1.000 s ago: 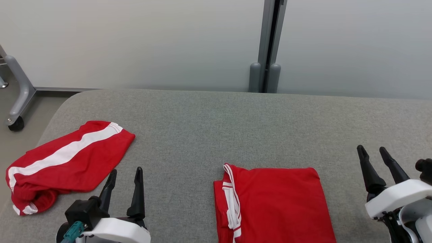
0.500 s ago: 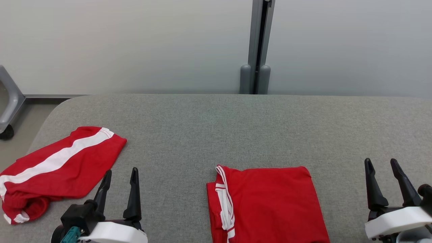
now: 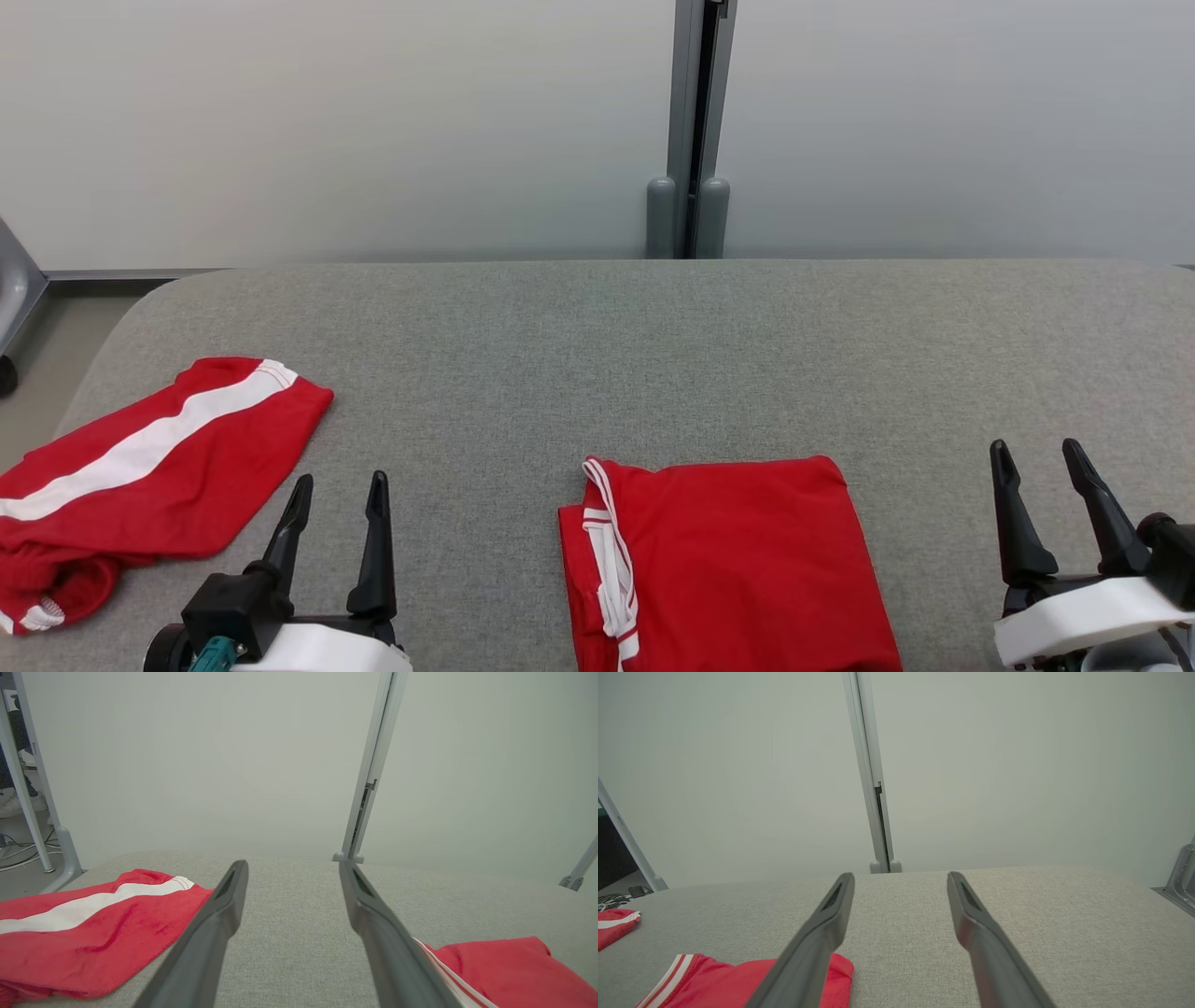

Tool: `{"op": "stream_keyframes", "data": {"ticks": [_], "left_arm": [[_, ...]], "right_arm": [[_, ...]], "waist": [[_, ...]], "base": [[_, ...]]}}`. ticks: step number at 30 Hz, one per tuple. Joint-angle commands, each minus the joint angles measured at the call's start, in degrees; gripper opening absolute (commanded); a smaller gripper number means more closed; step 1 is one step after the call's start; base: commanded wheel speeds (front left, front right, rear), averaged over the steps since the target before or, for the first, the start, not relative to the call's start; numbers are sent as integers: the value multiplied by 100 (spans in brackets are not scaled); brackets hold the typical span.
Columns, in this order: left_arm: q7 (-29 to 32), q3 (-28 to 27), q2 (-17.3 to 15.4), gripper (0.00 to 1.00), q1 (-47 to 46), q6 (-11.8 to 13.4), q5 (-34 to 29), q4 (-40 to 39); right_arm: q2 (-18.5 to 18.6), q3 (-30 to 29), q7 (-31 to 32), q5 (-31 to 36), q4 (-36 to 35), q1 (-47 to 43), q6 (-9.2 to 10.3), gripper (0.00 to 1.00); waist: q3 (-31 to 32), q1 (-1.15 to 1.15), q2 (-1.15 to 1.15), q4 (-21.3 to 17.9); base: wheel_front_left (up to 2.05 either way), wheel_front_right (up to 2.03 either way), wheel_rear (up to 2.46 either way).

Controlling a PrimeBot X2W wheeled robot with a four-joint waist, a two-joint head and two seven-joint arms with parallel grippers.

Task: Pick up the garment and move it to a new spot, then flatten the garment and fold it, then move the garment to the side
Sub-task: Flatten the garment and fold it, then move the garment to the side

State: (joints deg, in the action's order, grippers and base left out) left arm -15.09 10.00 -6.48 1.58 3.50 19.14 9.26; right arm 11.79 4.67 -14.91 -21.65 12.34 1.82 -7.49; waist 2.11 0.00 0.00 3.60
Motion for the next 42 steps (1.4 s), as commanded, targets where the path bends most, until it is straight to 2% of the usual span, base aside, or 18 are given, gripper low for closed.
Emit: {"op": "stream_keyframes", "data": {"ticks": [1,15,19,22,23,29,42], "left_arm": [[-7,-63,11,100,-1,-49,-94,10],[-8,-236,170,100,-37,-244,-384,12],[-8,-276,216,100,-30,-278,-449,-9],[-8,-290,245,100,-64,-305,-463,7],[-8,-289,260,100,-89,-337,-471,25],[-7,-287,293,100,-102,-408,-460,127],[-7,-370,326,100,-109,-508,-498,204]], "right_arm": [[25,14,-38,-1,8,36,-2,100],[71,231,-29,-97,265,67,-2,100],[73,508,427,-346,646,258,-2,100],[97,840,1020,-492,982,511,-2,100],[100,1002,1405,-587,1193,710,-2,100],[-18,1126,2381,-849,1868,1102,-2,100],[-212,1161,3441,-1434,2563,1075,-2,100]], "waist": [[-6,0,0,1],[15,0,0,-2],[6,0,0,-1],[-16,0,0,19],[-30,0,0,60],[-18,0,0,275],[-38,0,0,527]], "base": [[0,0,0],[0,0,0],[0,0,0],[0,0,0],[0,0,0],[0,0,0],[0,0,0]]}}
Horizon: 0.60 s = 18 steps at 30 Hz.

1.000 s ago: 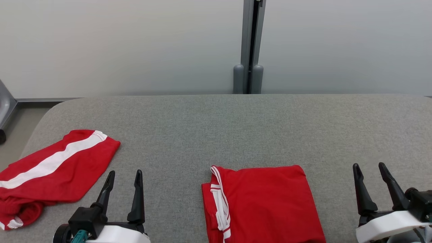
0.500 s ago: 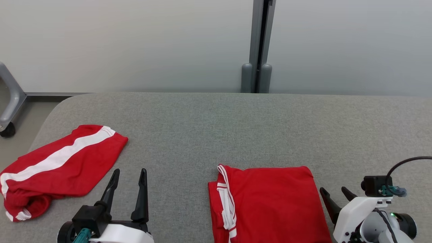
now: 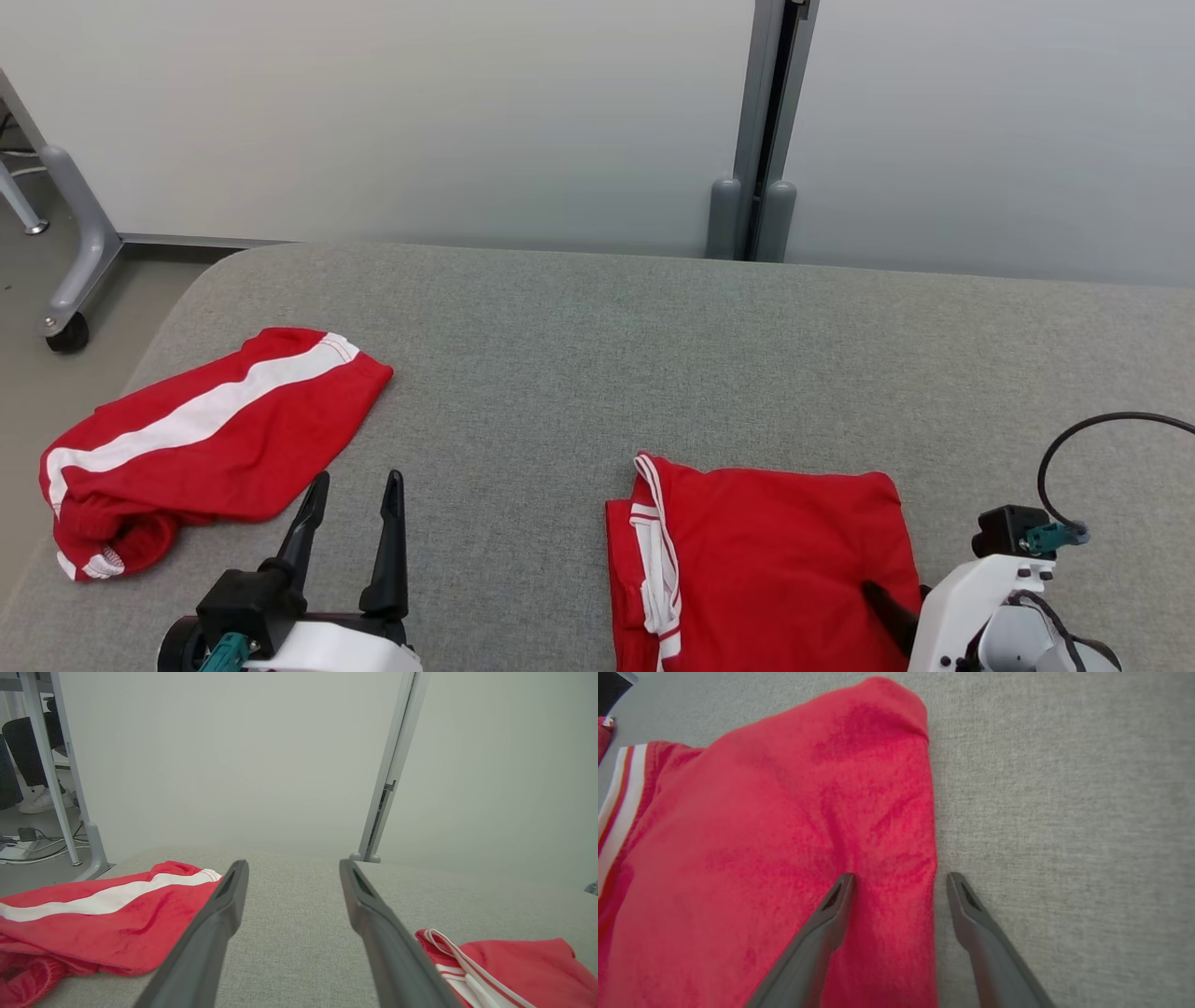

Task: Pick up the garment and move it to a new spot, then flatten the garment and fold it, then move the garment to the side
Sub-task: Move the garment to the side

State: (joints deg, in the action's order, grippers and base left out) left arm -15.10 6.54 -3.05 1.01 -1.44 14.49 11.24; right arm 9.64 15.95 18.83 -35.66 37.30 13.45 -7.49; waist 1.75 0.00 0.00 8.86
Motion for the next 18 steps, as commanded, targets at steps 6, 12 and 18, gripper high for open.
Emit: {"op": "stream_keyframes", "data": {"ticks": [6,12,18], "left_arm": [[-6,-36,-7,100,-82,-3,-48,20],[-6,23,1,100,-93,-18,-60,-14],[-5,104,2,100,-137,-27,-78,-132]], "right_arm": [[61,178,-108,-233,-193,-34,-2,0],[295,296,-655,-92,-350,168,-2,0],[465,429,-934,-87,-475,353,-2,0]], "waist": [[-12,0,0,-18],[-13,0,0,-111],[-41,0,0,-291]], "base": [[0,0,0],[0,0,0],[0,0,0]]}}
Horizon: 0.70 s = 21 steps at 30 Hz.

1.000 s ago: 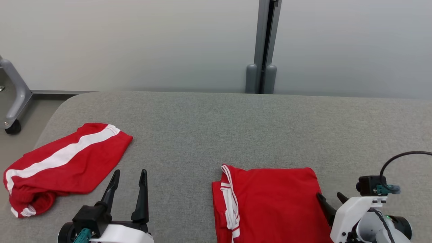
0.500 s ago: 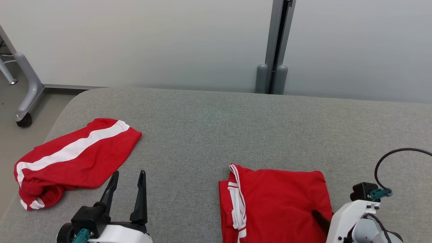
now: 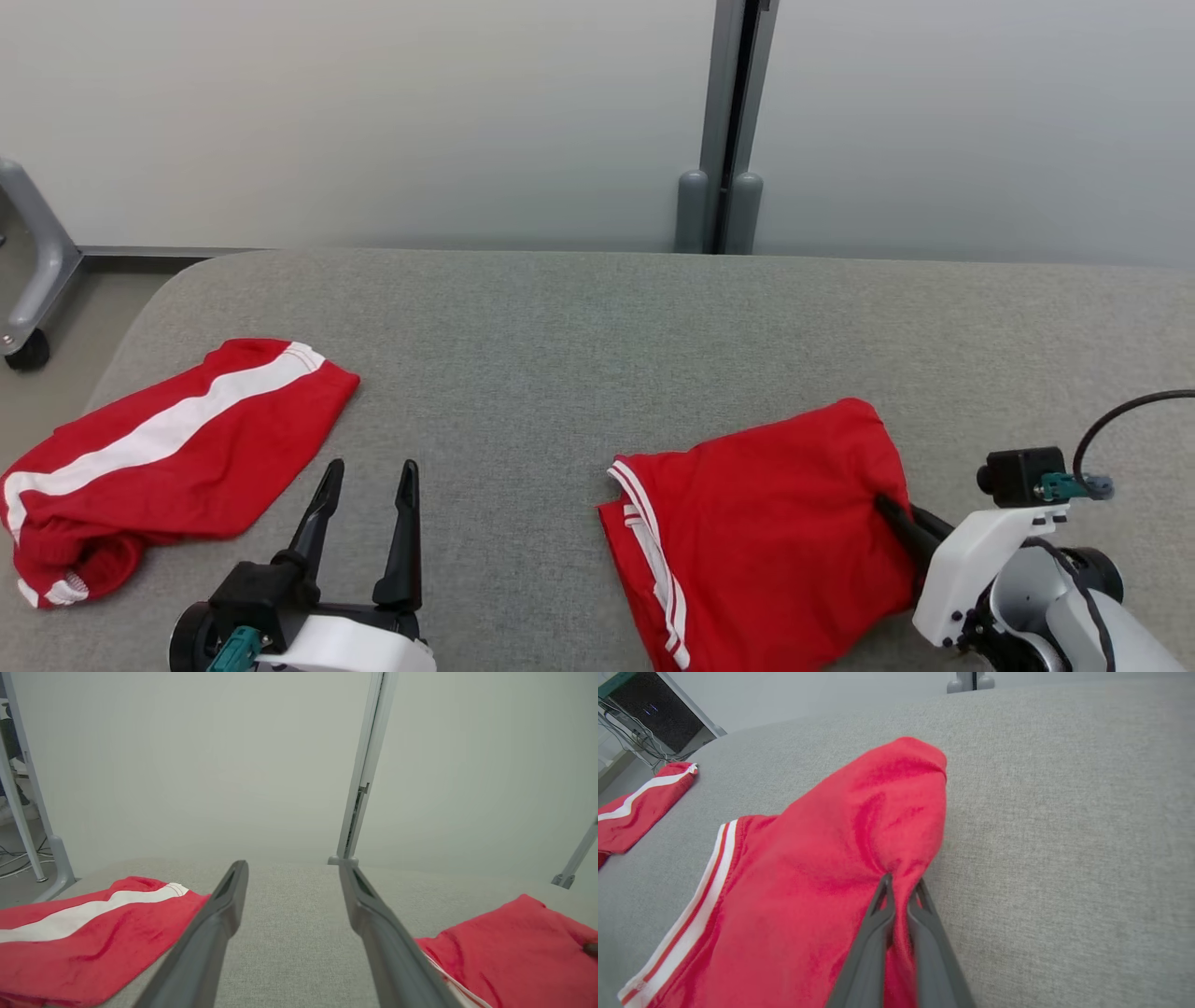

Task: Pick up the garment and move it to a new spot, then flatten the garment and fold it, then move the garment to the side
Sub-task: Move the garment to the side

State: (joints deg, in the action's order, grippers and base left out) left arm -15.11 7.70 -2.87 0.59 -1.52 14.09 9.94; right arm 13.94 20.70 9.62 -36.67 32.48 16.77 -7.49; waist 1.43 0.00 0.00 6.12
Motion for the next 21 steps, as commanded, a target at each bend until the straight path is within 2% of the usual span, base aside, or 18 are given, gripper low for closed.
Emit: {"op": "stream_keyframes", "data": {"ticks": [1,11,21], "left_arm": [[-4,11,-14,100,-101,-22,-45,-18],[-1,421,-12,100,-335,-18,64,-147],[-1,717,-13,100,-706,17,70,-131]], "right_arm": [[71,-17,-50,4,-18,65,-2,0],[446,281,-238,-75,-83,724,-2,0],[468,588,-495,-230,-31,1250,-2,0]], "waist": [[-17,0,0,-72],[-328,0,0,-826],[-703,0,0,-1767]], "base": [[0,0,0],[0,0,0],[0,0,0]]}}
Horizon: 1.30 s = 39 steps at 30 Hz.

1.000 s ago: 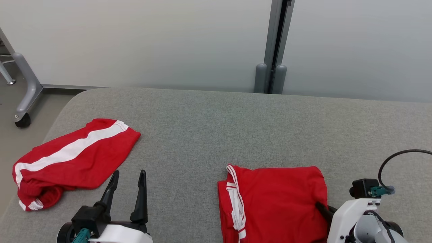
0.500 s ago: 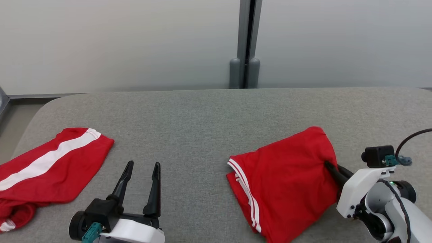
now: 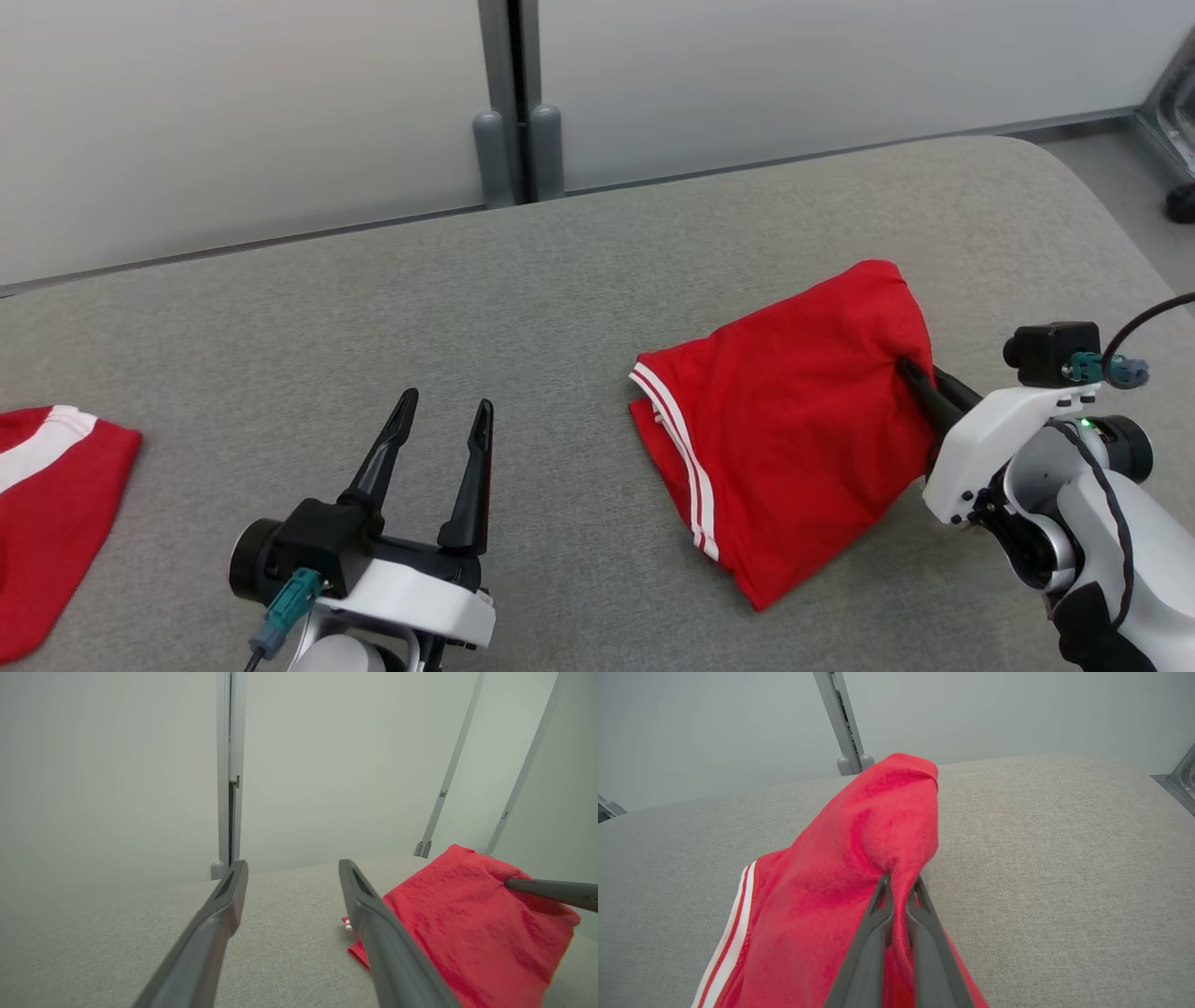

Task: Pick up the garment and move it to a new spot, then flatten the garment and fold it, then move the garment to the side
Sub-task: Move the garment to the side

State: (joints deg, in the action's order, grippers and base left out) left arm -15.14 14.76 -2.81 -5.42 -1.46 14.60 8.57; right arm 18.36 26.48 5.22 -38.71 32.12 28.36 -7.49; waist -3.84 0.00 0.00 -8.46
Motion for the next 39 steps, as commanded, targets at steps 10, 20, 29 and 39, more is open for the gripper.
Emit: {"op": "stream_keyframes", "data": {"ticks": [10,20,29,39], "left_arm": [[2,125,-26,100,-495,-84,-176,116],[3,194,-182,100,-943,-193,-352,260],[32,227,-312,100,-1123,-194,-396,235],[63,262,-351,100,-1181,-147,-338,249]], "right_arm": [[73,460,-421,-191,159,849,-2,0],[318,334,-988,-476,1097,1958,-2,0],[637,51,-1315,-374,2257,2549,-2,0],[492,34,-1827,-26,3096,2962,-1,100]], "waist": [[-703,0,0,-1063],[-1411,0,0,-1114],[-1704,0,0,-998],[-1745,0,0,-901]], "base": [[0,0,0],[0,0,0],[0,0,0],[0,0,0]]}}
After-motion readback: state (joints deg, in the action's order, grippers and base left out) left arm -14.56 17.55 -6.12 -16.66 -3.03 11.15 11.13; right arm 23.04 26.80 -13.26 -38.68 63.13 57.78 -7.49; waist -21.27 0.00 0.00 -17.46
